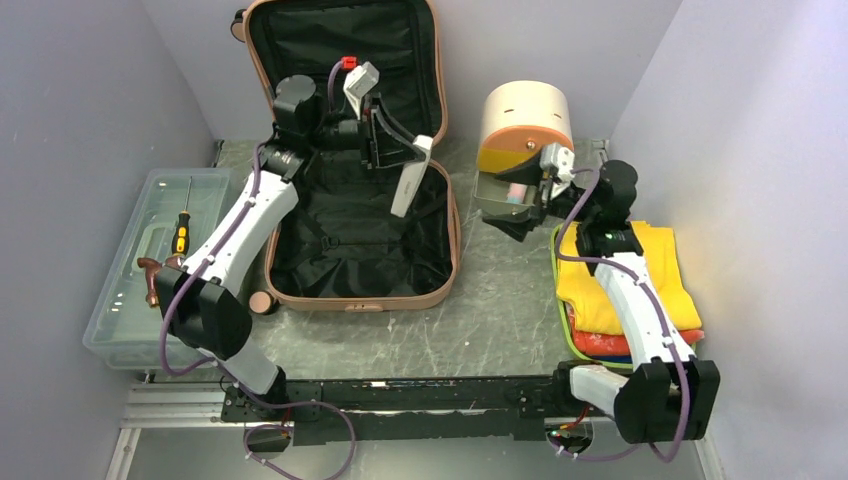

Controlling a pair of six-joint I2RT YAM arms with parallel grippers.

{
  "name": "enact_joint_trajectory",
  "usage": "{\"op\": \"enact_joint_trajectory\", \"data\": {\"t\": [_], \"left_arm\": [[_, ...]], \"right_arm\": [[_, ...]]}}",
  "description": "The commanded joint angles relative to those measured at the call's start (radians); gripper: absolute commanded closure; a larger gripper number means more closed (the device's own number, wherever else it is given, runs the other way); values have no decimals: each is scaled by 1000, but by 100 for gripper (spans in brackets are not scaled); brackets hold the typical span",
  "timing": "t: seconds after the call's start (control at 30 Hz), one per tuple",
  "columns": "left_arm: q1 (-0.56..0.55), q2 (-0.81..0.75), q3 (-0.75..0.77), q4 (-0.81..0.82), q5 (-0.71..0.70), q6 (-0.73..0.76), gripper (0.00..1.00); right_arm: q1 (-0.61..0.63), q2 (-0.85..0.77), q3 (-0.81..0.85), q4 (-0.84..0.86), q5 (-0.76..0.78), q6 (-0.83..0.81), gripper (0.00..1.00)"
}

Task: Open, take out, and arrange the luggage
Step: Pass from the left arm to the right

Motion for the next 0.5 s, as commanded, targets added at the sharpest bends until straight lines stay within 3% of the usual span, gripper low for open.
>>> {"op": "enact_joint_trajectory", "data": {"t": [0.0, 0.1, 0.23, 0.47], "left_arm": [[44, -56, -162, 527, 104, -424, 89], [72, -72, -261, 767, 78, -581, 88], [75, -89, -314, 764, 37, -589, 87], [74, -99, -411, 828, -2, -628, 83]], "right_arm": [[146, 24, 128, 230, 38, 231, 3], [203, 79, 161, 387, 107, 438, 4], [235, 153, 204, 486, 159, 614, 5], [334, 235, 283, 255, 239, 479, 9]]}}
